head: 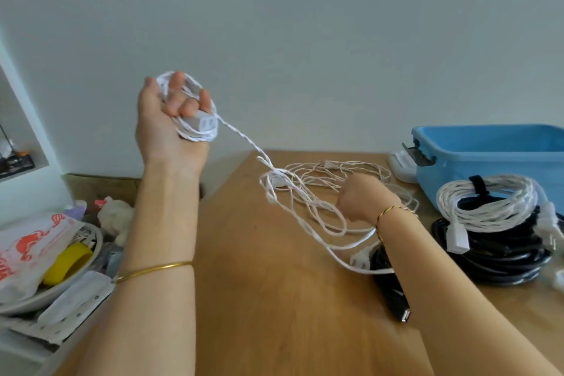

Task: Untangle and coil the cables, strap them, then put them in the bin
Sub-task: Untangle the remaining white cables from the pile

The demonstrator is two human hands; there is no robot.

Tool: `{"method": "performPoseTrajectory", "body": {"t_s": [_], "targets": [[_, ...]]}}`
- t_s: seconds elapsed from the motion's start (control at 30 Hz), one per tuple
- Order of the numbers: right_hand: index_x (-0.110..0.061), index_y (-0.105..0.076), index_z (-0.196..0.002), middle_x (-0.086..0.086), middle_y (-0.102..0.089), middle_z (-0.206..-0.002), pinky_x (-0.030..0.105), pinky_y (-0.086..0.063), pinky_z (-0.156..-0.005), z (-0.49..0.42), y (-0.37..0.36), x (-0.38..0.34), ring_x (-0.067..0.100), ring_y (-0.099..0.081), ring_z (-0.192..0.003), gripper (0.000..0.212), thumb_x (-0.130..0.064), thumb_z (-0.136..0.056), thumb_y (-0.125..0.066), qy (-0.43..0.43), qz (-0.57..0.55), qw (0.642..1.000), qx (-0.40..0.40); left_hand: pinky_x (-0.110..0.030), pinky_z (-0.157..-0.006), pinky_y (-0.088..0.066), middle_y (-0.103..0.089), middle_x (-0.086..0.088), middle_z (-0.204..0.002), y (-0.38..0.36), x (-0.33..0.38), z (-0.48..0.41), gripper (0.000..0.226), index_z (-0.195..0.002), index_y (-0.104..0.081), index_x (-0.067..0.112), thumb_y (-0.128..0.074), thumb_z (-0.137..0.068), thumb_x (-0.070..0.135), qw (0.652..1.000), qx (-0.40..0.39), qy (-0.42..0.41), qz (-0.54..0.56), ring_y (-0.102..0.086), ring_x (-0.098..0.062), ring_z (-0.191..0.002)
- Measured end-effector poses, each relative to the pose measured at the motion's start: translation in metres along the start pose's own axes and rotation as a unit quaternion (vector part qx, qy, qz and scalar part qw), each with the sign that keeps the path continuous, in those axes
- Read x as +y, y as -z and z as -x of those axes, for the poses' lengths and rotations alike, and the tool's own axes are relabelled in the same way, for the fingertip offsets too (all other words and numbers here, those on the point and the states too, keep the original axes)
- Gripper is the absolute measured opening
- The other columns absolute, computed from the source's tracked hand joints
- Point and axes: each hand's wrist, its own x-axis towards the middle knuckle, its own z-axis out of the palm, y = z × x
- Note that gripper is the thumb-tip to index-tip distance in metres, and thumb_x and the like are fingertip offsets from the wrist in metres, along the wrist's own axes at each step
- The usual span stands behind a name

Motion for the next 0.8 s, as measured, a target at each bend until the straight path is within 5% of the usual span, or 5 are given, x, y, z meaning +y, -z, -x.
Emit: {"method": "performPoseTrajectory", "body": {"t_s": [0.2, 0.3, 0.5, 0.6, 0.8], "targets": [[-0.011, -0.049, -0.063, 0.008, -0.055, -0.077, 0.041, -0.05, -0.085, 0.007, 0.0, -0.016, 0.029, -0.053, -0.081, 0.025, -0.004, -0.086, -0.043, 0.016, 0.07, 0.997, -0.021, -0.015, -0.053, -0.046, -0.026, 0.008, -0.037, -0.01, -0.004, 0.009, 0.038, -0.078, -0.055, 0.011, -0.034, -0.101, 0.034, 0.98, -0.045, 0.079, -0.175, -0.028, -0.006, -0.036], [-0.001, -0.066, -0.099, 0.018, -0.066, -0.105, 0.045, -0.049, -0.089, 0.015, 0.009, -0.026, 0.037, -0.059, -0.099, 0.025, -0.007, -0.089, -0.044, 0.089, -0.08, 0.988, 0.099, -0.014, -0.05, -0.044, -0.026, 0.008, -0.036, -0.015, -0.016, 0.017, 0.041, -0.078, -0.056, 0.009, -0.031, -0.101, 0.033, 0.961, -0.093, 0.142, -0.217, -0.027, -0.005, -0.034], [-0.015, -0.066, -0.104, 0.008, -0.073, -0.093, 0.038, -0.049, -0.093, 0.037, 0.017, -0.057, 0.017, -0.069, -0.091, 0.026, -0.028, -0.099, -0.044, 0.197, -0.578, 0.792, 0.004, -0.013, -0.046, -0.042, -0.026, 0.009, -0.035, -0.017, -0.027, 0.026, 0.043, -0.078, -0.061, 0.004, -0.036, -0.1, 0.032, 0.942, -0.105, 0.236, -0.214, -0.026, -0.006, -0.033], [-0.004, -0.059, -0.113, 0.011, -0.068, -0.074, 0.044, -0.052, -0.084, 0.036, 0.016, -0.055, 0.026, -0.068, -0.072, 0.044, -0.039, -0.1, -0.036, 0.195, -0.652, 0.732, -0.039, -0.013, -0.046, -0.043, -0.026, 0.009, -0.035, -0.015, -0.024, 0.026, 0.043, -0.075, -0.062, 0.005, -0.037, -0.098, 0.033, 0.942, -0.095, 0.261, -0.191, -0.028, -0.007, -0.032], [-0.008, -0.059, -0.095, 0.002, -0.045, -0.06, 0.022, -0.036, -0.04, 0.036, 0.016, -0.052, 0.009, -0.029, -0.039, 0.022, -0.02, -0.101, -0.041, 0.204, -0.627, 0.751, -0.031, -0.014, -0.047, -0.047, -0.03, 0.008, -0.035, -0.009, -0.022, 0.023, 0.04, -0.078, -0.064, 0.002, -0.043, -0.097, 0.03, 0.95, -0.093, 0.293, -0.048, -0.032, -0.006, -0.03]]}}
